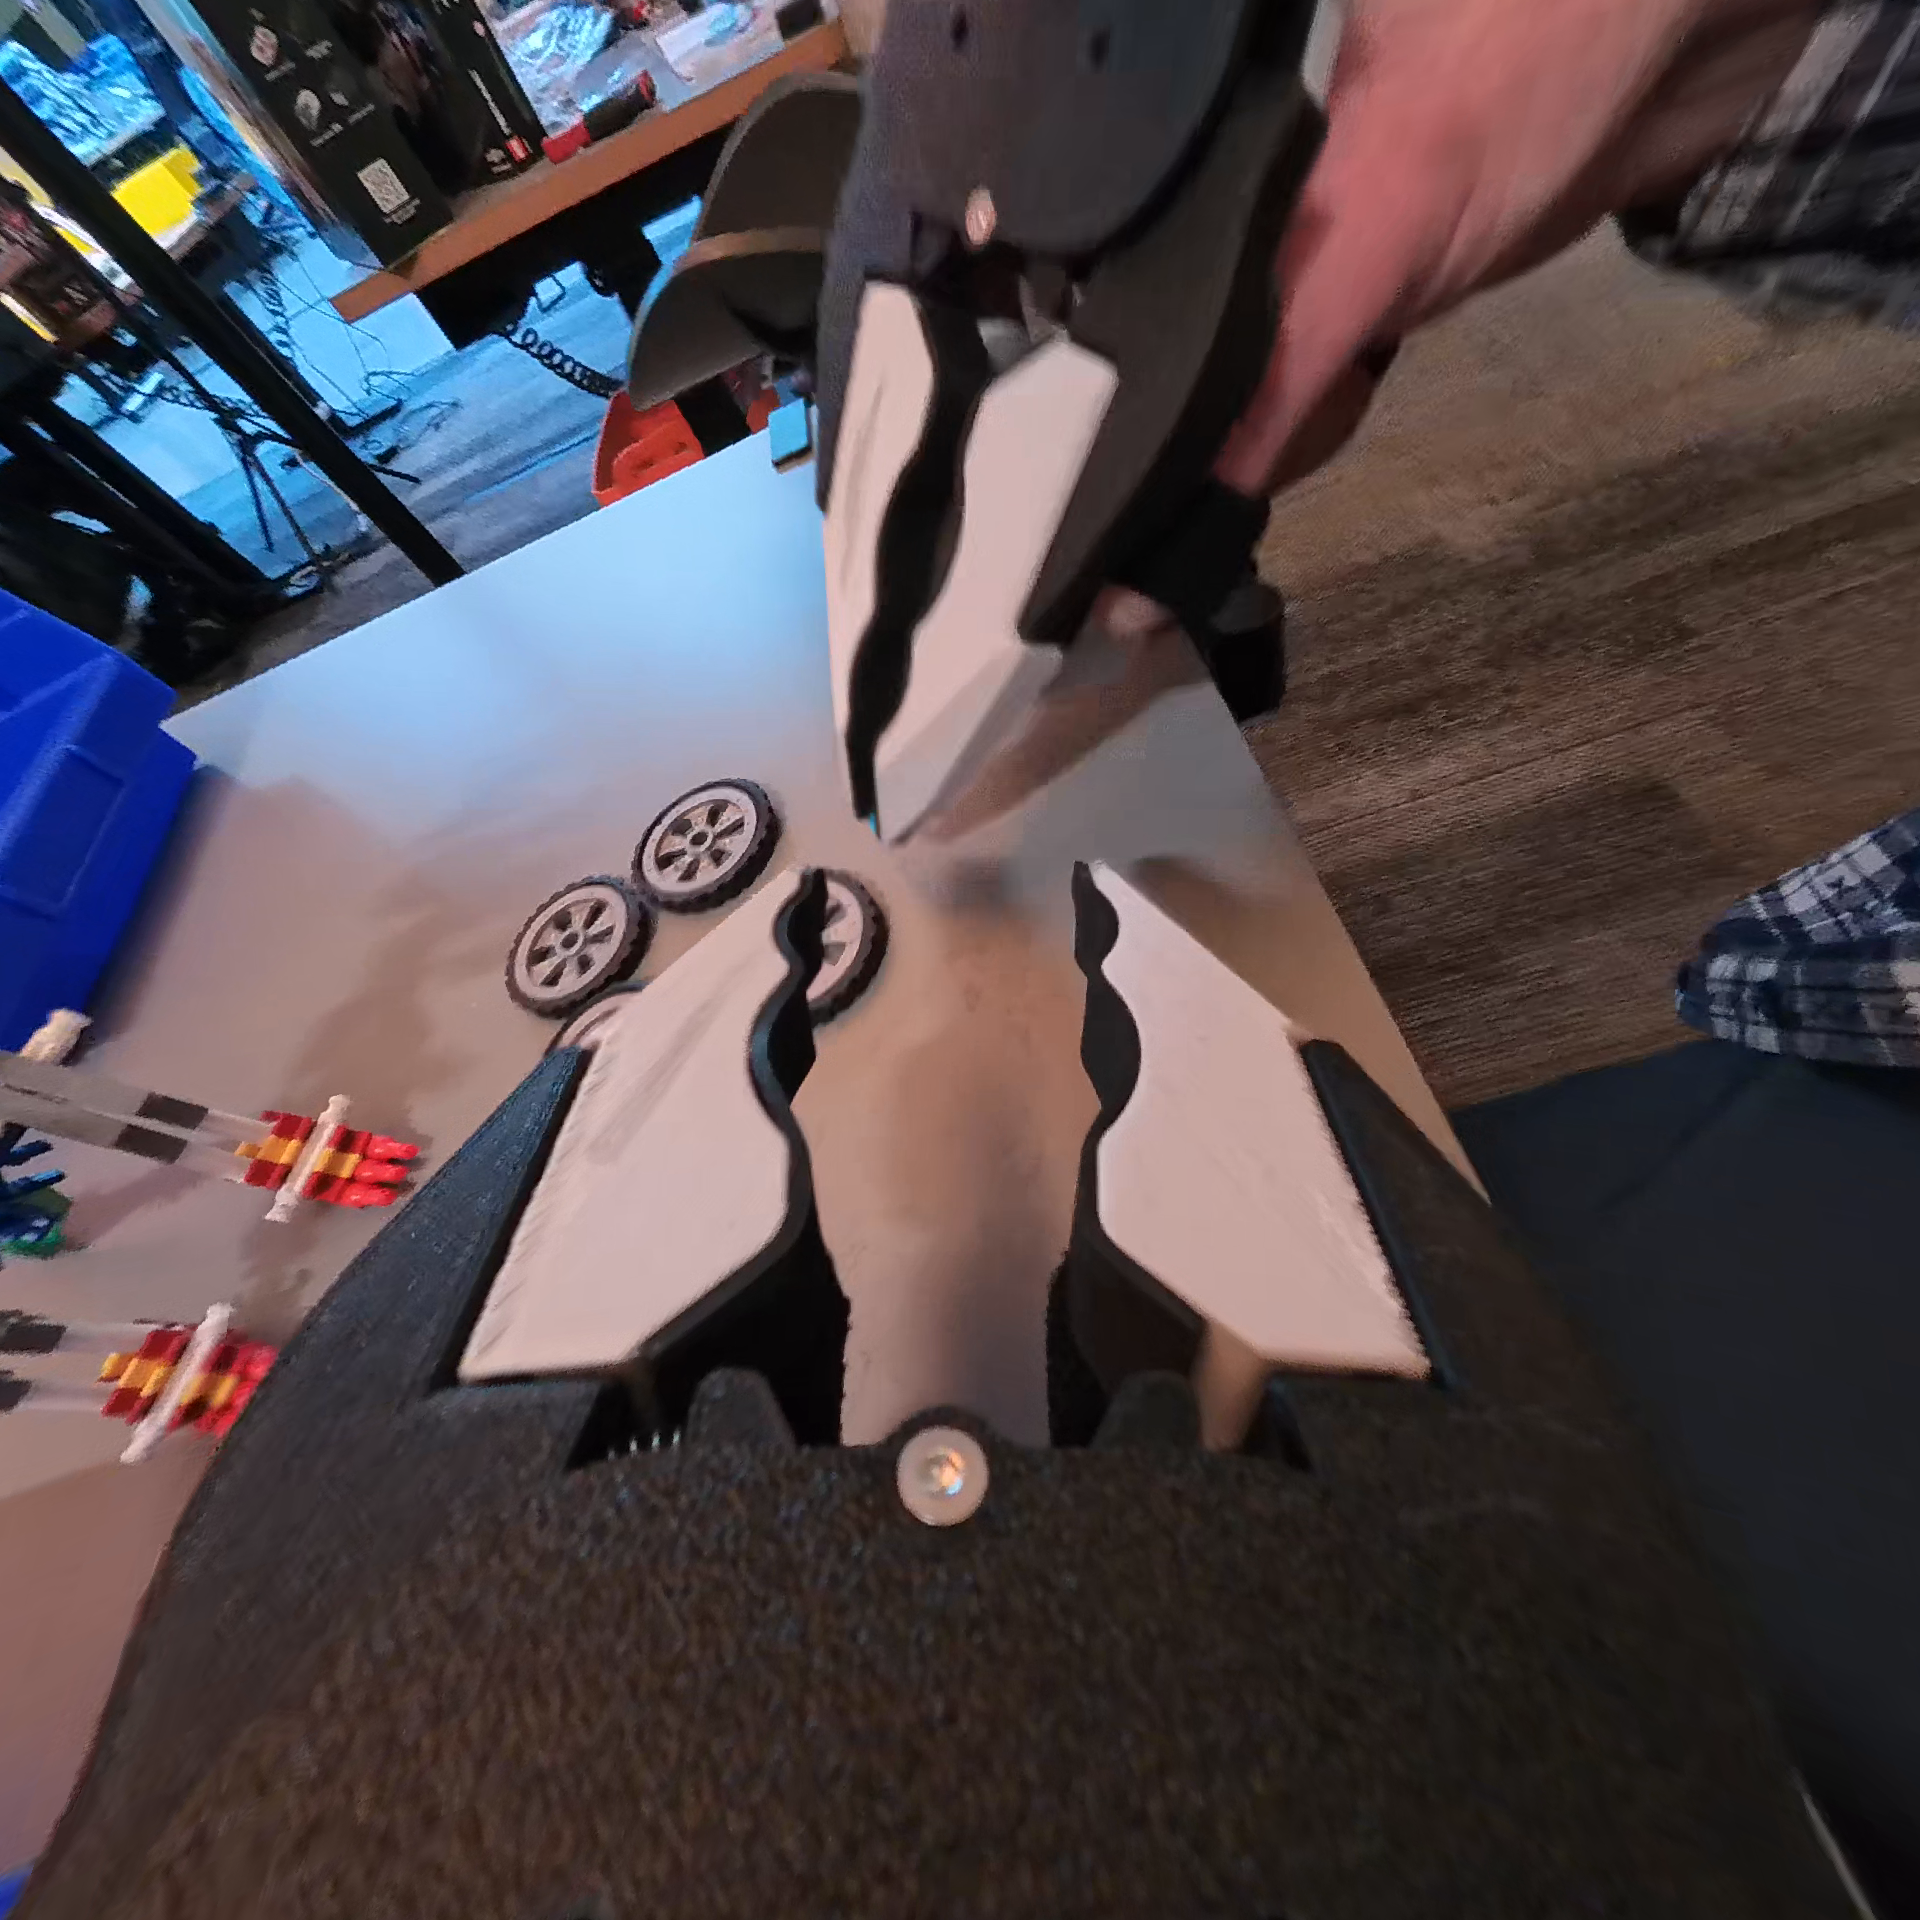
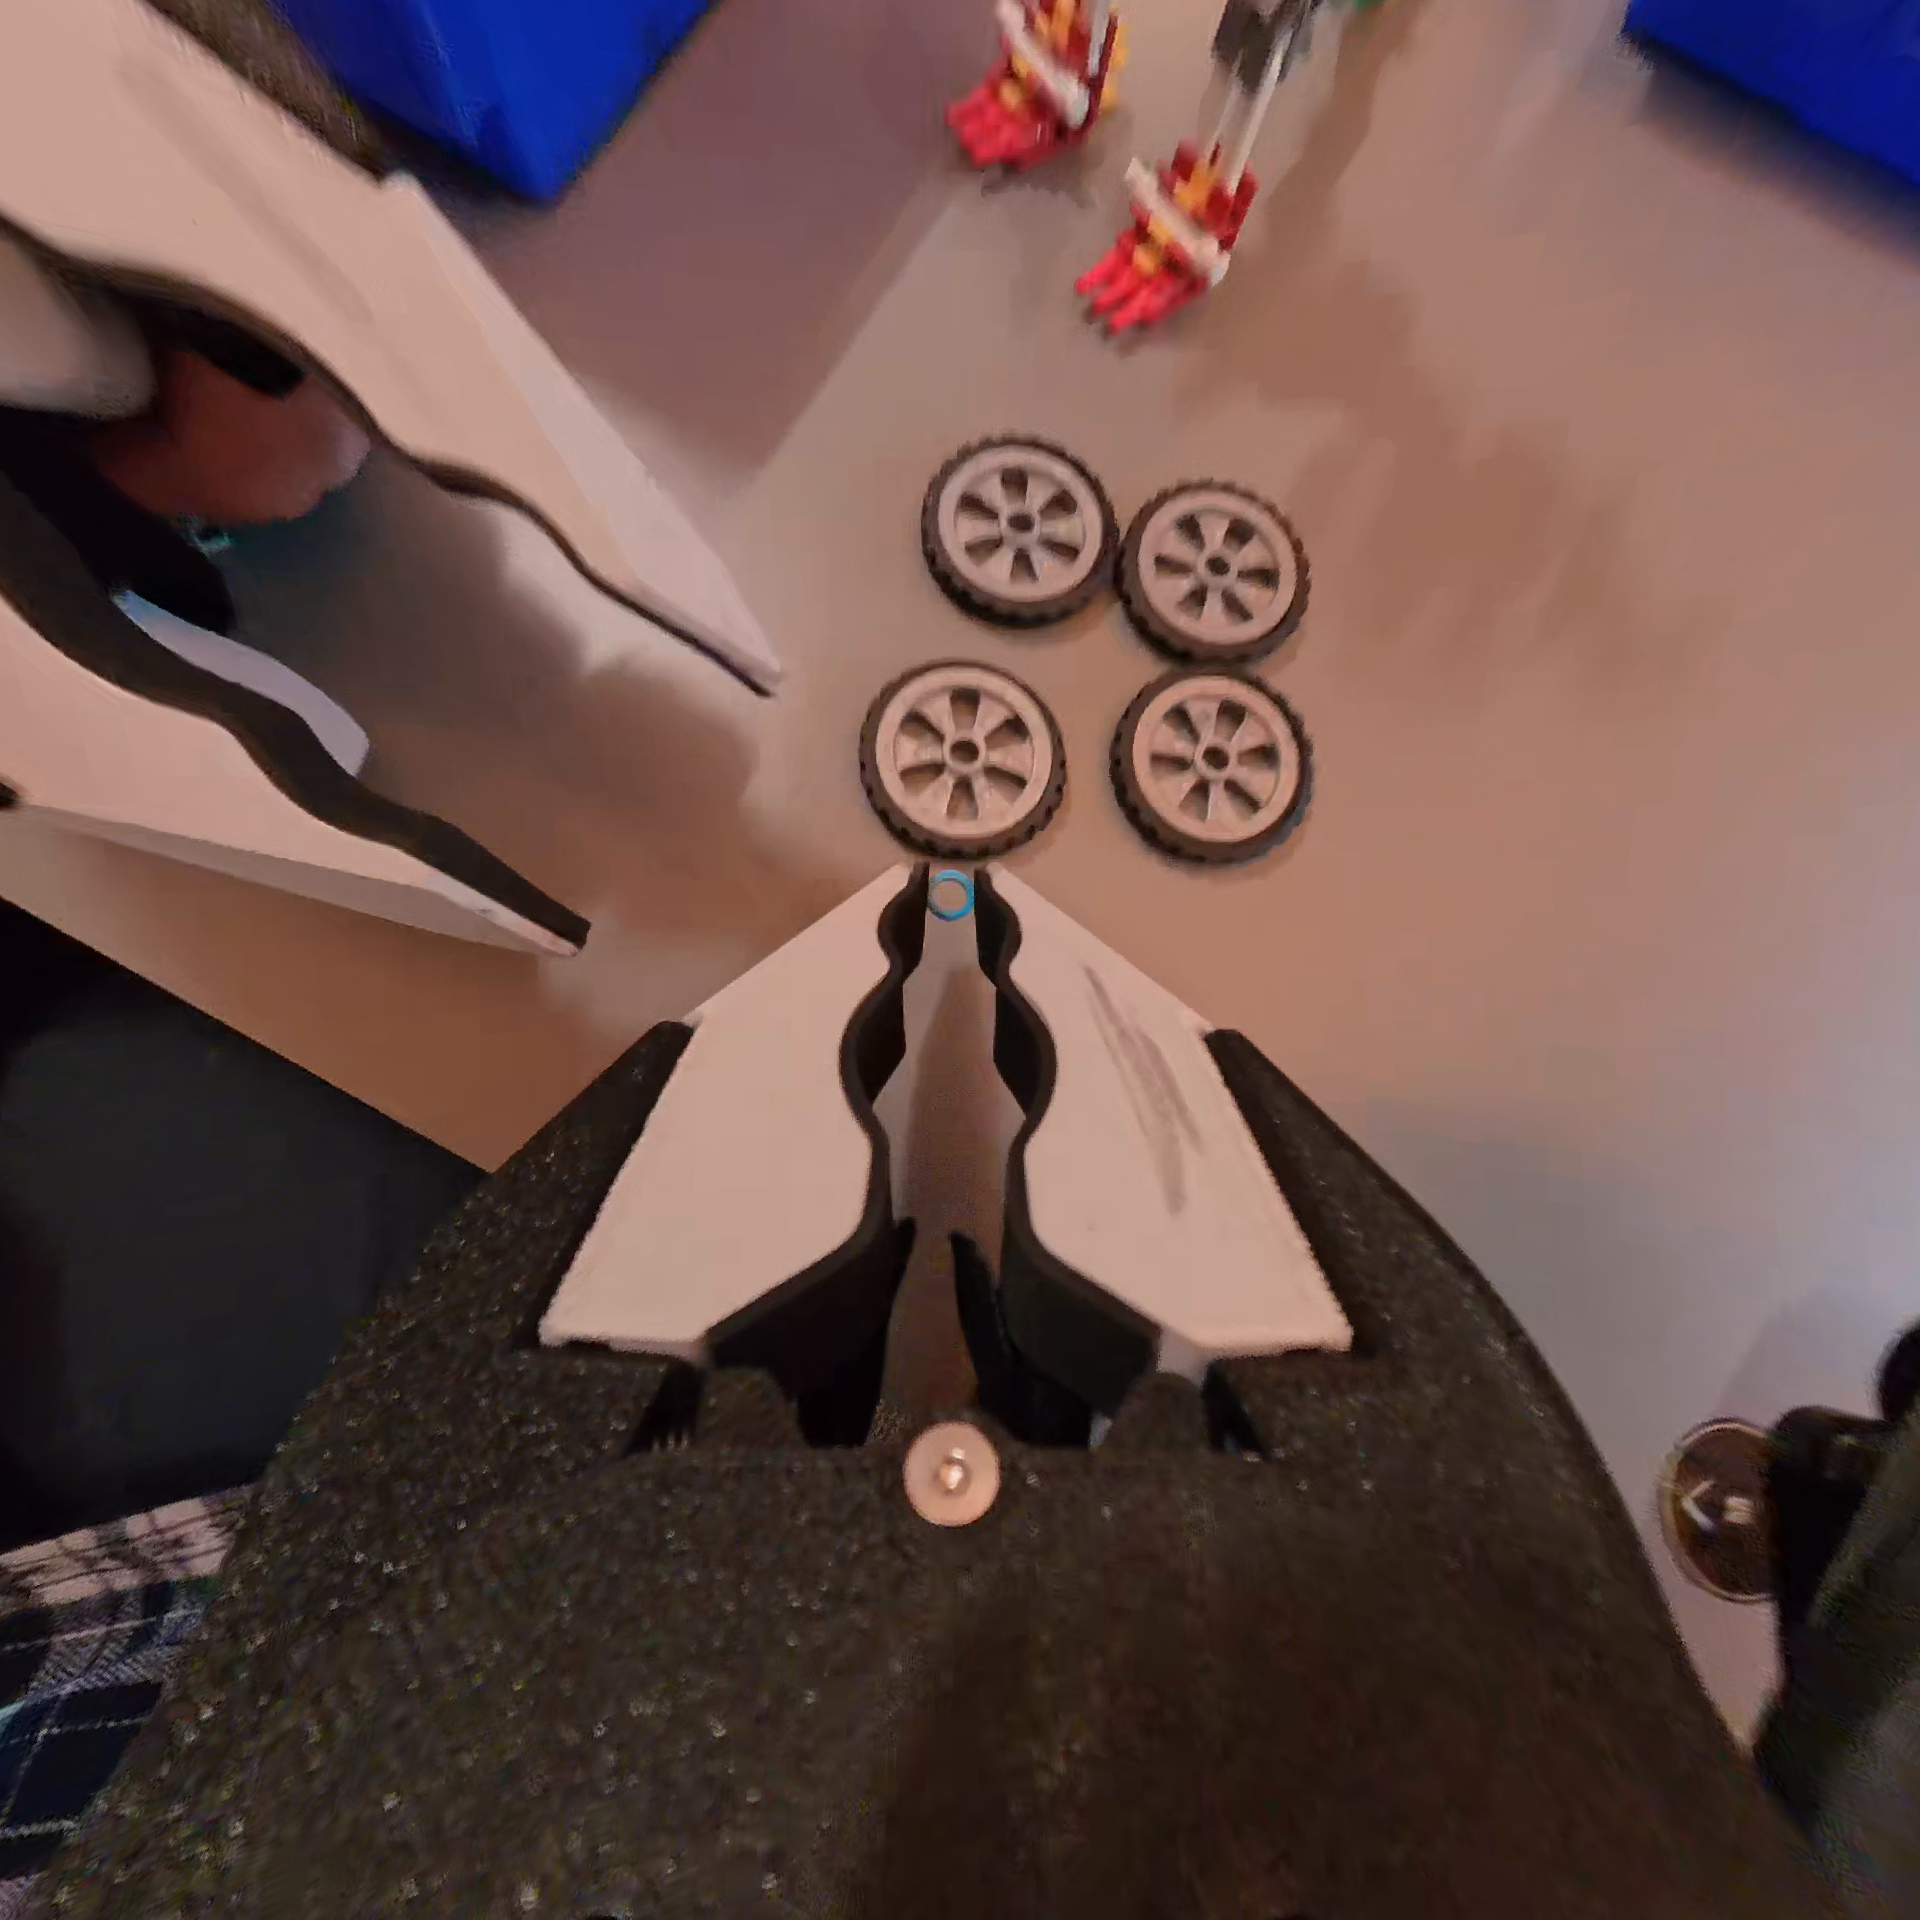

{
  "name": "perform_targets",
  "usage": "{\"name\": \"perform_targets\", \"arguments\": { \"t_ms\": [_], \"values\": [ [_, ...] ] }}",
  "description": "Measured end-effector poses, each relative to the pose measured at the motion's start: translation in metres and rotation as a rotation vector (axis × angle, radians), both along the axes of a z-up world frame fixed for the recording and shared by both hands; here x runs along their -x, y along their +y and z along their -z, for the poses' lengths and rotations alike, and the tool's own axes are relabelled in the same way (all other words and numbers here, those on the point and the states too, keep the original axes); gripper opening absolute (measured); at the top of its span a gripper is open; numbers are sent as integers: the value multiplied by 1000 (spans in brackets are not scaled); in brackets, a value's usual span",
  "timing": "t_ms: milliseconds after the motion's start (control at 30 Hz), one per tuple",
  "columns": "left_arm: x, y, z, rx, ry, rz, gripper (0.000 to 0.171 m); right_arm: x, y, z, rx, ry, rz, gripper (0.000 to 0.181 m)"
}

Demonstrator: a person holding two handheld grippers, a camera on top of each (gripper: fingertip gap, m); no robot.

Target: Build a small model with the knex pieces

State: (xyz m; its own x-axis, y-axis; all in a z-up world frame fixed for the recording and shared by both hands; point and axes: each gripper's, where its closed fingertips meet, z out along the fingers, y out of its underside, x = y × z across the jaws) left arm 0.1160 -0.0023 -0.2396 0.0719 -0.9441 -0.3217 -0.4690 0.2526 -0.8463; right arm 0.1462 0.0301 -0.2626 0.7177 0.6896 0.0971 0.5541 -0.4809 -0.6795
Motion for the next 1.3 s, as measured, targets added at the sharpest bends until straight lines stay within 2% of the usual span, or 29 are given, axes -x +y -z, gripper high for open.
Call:
{"name": "perform_targets", "arguments": {
  "t_ms": [100,167,300,433,533,633,800,1000,1100,1200,1300],
  "values": [
    [18,-1,-6,-87,3,-23,47,14,8,-27,-57,25,-33,8],
    [32,-4,-10,-63,-21,-33,47,35,17,-47,-93,50,-79,8],
    [50,-11,-3,-50,1,-15,47,101,34,-79,-172,54,-239,8],
    [46,-17,0,-44,8,32,42,173,46,-111,-277,14,-396,8],
    [42,-16,0,-37,8,40,43,208,64,-113,-299,-37,-430,10],
    [41,-15,0,-21,5,42,42,225,79,-103,-268,-62,-420,38],
    [41,-14,-2,-1,-10,47,42,222,82,-107,-298,-43,-395,39],
    [44,-20,-8,-7,-36,69,43,190,74,-130,-424,96,-316,27],
    [51,-25,-21,-9,-73,92,43,169,66,-135,-468,198,-244,27],
    [61,-36,-35,21,-68,154,42,149,61,-128,-513,221,-192,27],
    [75,-30,-57,-32,-53,140,41,145,49,-127,-532,346,-163,27]
  ]
}}
